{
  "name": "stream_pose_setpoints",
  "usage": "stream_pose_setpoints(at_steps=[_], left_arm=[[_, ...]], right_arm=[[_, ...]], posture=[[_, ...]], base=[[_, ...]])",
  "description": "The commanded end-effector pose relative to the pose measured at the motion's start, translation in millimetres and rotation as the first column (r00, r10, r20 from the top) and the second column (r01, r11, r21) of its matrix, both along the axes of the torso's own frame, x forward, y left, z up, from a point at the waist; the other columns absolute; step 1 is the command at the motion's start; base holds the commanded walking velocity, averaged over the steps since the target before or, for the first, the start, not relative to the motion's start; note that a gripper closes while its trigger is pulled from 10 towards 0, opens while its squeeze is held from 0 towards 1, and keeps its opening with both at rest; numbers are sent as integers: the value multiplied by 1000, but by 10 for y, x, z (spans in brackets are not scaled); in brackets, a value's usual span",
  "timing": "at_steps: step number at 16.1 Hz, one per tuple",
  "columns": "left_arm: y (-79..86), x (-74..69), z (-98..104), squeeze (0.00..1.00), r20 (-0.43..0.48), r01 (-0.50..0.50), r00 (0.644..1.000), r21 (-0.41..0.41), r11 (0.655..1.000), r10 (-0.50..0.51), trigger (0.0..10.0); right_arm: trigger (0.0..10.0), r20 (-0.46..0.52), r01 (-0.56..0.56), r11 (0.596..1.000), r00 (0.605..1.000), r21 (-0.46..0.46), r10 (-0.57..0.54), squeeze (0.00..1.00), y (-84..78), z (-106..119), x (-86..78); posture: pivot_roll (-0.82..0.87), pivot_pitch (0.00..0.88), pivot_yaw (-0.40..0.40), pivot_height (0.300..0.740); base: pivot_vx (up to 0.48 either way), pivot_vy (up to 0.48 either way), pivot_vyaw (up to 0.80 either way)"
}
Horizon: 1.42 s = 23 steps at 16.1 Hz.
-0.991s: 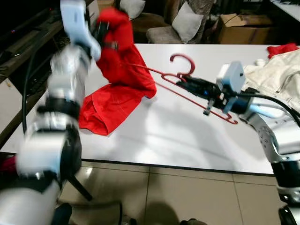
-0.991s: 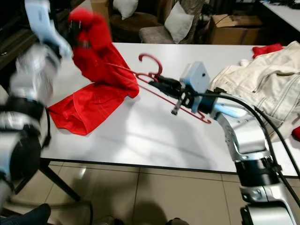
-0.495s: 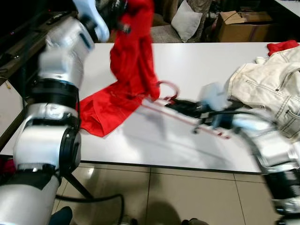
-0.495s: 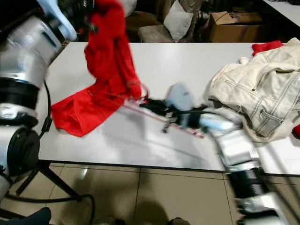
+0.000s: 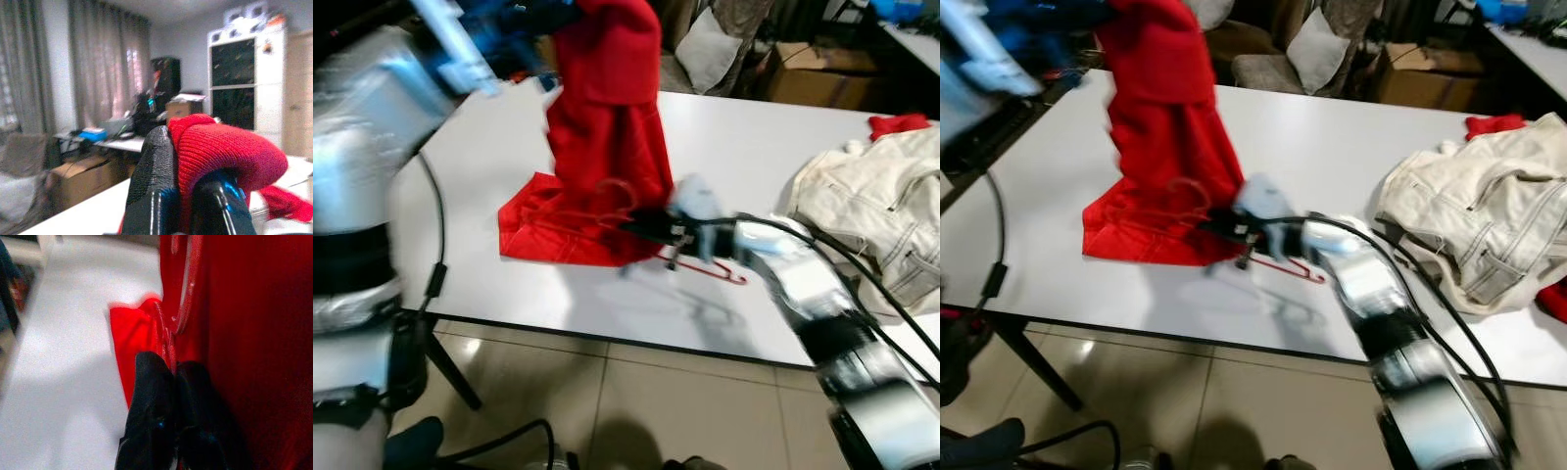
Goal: Hang hanger
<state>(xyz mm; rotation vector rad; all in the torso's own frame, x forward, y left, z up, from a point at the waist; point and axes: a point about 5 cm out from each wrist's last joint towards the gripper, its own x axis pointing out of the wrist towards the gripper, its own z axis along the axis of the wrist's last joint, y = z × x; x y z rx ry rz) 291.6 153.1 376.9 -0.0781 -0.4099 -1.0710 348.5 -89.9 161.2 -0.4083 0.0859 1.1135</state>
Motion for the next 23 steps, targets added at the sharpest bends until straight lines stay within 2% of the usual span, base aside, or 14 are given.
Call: stream_pose_setpoints(at_steps=[1,2,4,5,6,8,10,11,12,14,16,20,22,23], left_arm=[[8,-121,92,0,33,26,999,-17,1000,-26,0],[18,-179,120,0,39,36,999,-38,999,-35,0],[62,-256,168,0,48,35,998,-87,996,-31,0],[82,-277,186,0,51,25,998,-98,995,-20,0],[123,-284,215,0,53,0,999,-120,993,7,0],[175,-235,182,0,30,-67,997,-117,991,71,0],[162,-149,94,0,10,-142,990,-67,988,143,0],[83,162,-257,0,-71,-307,949,31,951,308,0],[68,221,-344,0,-90,-330,939,46,943,333,0],[56,508,-959,0,-175,-483,839,195,854,515,0],[130,636,-1418,0,-221,-600,717,288,746,662,0],[325,809,-1368,0,-220,-720,625,210,662,749,0],[570,942,-1259,0,-189,-834,498,165,527,846,0],[768,986,-1133,0,-160,-904,392,112,412,906,0]], right_arm=[[10000,21,44,998,999,-49,-43,0,-74,-17,71],[10000,75,117,990,991,-76,-111,0,-100,64,204],[10000,246,319,948,920,-11,-307,0,-150,530,516],[10000,325,370,927,870,65,-371,0,-155,818,599],[10000,400,376,892,799,252,-450,0,-157,1303,646],[10000,412,347,851,761,393,-501,0,-184,1676,649],[10000,385,339,888,809,312,-444,0,-138,1471,658],[10000,317,309,945,890,109,-328,0,-73,860,611],[10000,300,294,953,905,73,-302,0,-61,742,589],[10000,215,253,966,948,-57,-236,0,-95,146,433],[10000,154,238,962,964,-132,-218,0,-214,-280,265],[10000,138,245,962,964,-122,-229,0,-448,-377,189],[10000,135,206,970,973,-127,-189,0,-545,-373,150],[10000,127,146,979,984,-146,-128,0,-618,-372,101]], posture=[[80,0,-78,740],[95,0,-93,740],[105,0,-103,740],[109,0,-110,740],[110,0,-114,740],[108,0,-118,740],[108,0,-117,740],[105,0,-105,740],[100,0,-99,740],[77,0,-72,740],[50,0,-47,740],[29,0,-25,740],[25,0,-20,740],[19,0,-15,740]], base=[[0,0,0],[0,0,0],[0,0,0],[0,0,0],[0,0,0],[0,0,0],[0,0,0],[0,0,0],[0,0,0],[0,0,0],[0,0,0],[0,0,0],[0,0,0],[0,0,0]])
